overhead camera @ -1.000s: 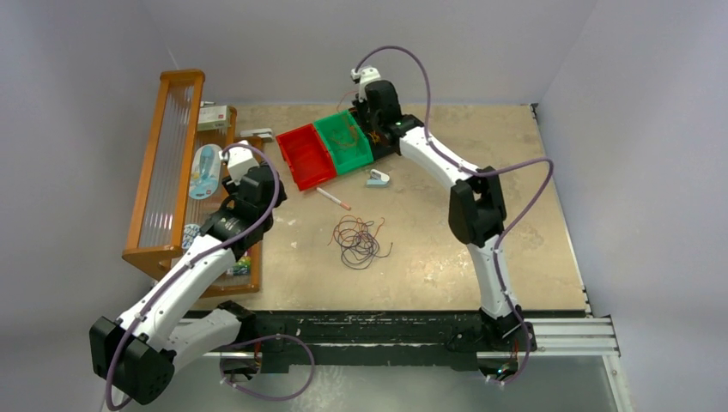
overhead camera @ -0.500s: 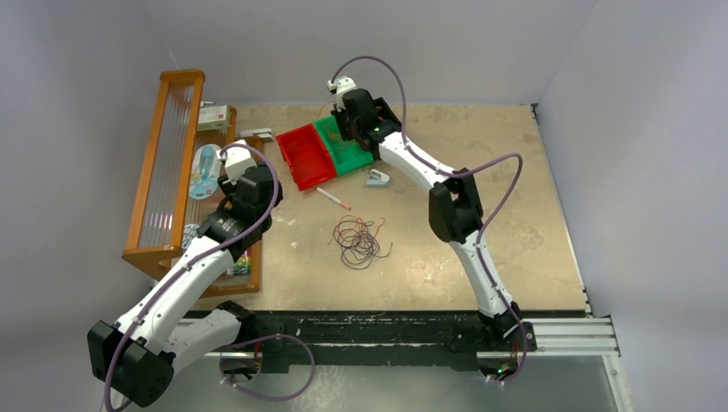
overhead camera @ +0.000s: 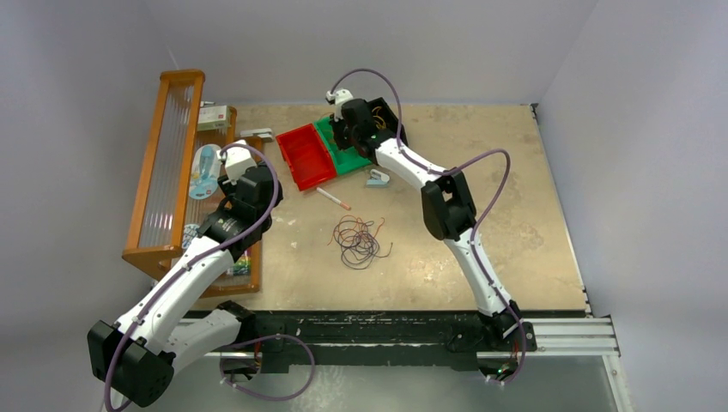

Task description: Untangle the cables

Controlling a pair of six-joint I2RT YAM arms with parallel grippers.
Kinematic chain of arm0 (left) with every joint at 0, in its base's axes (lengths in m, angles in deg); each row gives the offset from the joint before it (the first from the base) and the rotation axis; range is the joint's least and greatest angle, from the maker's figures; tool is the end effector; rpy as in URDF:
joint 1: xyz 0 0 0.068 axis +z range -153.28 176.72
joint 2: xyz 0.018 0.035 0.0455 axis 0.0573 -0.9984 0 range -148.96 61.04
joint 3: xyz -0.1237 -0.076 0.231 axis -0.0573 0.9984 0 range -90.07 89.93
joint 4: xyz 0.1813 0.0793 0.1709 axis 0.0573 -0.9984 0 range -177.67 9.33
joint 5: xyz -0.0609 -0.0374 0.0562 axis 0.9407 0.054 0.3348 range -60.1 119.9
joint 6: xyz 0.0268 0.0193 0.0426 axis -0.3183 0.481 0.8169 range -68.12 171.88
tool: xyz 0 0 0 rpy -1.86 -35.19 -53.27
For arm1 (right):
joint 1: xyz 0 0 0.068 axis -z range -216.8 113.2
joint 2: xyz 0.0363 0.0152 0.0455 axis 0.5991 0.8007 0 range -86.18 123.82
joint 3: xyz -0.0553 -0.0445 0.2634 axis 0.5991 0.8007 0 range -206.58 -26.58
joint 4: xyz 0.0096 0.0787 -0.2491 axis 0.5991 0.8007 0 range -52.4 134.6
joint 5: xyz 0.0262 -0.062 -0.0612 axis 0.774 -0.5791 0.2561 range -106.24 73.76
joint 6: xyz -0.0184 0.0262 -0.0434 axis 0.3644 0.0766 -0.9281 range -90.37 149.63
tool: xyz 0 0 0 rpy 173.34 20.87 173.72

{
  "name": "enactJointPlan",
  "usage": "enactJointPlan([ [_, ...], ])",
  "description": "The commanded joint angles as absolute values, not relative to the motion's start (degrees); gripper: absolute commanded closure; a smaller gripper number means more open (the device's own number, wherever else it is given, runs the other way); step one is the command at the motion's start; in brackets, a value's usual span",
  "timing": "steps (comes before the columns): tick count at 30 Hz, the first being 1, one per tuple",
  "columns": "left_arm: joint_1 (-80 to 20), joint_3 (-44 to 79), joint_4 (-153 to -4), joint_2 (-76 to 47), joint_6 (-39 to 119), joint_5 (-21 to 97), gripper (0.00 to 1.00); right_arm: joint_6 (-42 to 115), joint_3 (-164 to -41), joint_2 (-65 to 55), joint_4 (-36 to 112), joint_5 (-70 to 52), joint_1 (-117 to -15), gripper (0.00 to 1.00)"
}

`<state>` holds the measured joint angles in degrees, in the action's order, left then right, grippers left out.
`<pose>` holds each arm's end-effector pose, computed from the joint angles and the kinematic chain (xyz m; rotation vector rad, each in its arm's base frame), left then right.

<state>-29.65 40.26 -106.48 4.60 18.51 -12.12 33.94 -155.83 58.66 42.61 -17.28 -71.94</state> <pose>0.1979 -0.0714 0.3101 -0.5262 1.9131 0.1170 0.4832 0.3393 0.2189 -0.5078 1.8886 0.4403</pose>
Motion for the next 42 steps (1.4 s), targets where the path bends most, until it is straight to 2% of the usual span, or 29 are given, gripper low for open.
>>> enactJointPlan([
  [1, -29.2, 38.5, -105.7, 5.2, 19.4, -13.1, 0.42, 34.4, -155.0, 55.5, 37.9, -18.0, -71.7, 0.88],
  [6, -29.3, 38.5, -105.6, 5.0, 19.3, -12.6, 0.43, 34.1, -148.4, 50.0, 34.6, -20.4, -71.6, 0.64],
  [11, -29.2, 38.5, -105.3, 4.7, 19.3, -12.2, 0.42, 34.1, -144.1, 44.5, 32.8, -22.3, -71.6, 0.51],
  [14, -29.3, 38.5, -105.3, 4.7, 19.3, -12.1, 0.42, 34.3, -141.8, 41.2, 31.8, -23.1, -71.3, 0.47],
  [20, -29.1, 38.7, -104.7, 4.6, 19.7, -11.0, 0.42, 34.8, -138.3, 36.2, 31.4, -22.5, -70.6, 0.47],
  [23, -29.2, 38.7, -104.2, 3.9, 19.8, -8.8, 0.43, 34.9, -137.0, 35.4, 30.8, -19.3, -69.8, 0.49],
  [26, -29.2, 38.8, -103.3, 3.4, 20.0, -6.6, 0.42, 34.3, -140.2, 38.0, 32.9, -14.2, -68.8, 0.55],
  [31, -29.1, 39.0, -102.8, 3.2, 20.1, -5.7, 0.42, 32.7, -147.4, 44.5, 33.5, -10.0, -68.8, 0.57],
  [33, -29.1, 39.0, -102.8, 3.1, 20.2, -5.5, 0.43, 32.9, -149.7, 47.0, 32.7, -9.8, -68.8, 0.57],
  [42, -29.1, 39.2, -102.7, 2.9, 20.4, -5.0, 0.42, 34.7, -151.1, 52.0, 22.0, -15.0, -68.7, 0.73],
])
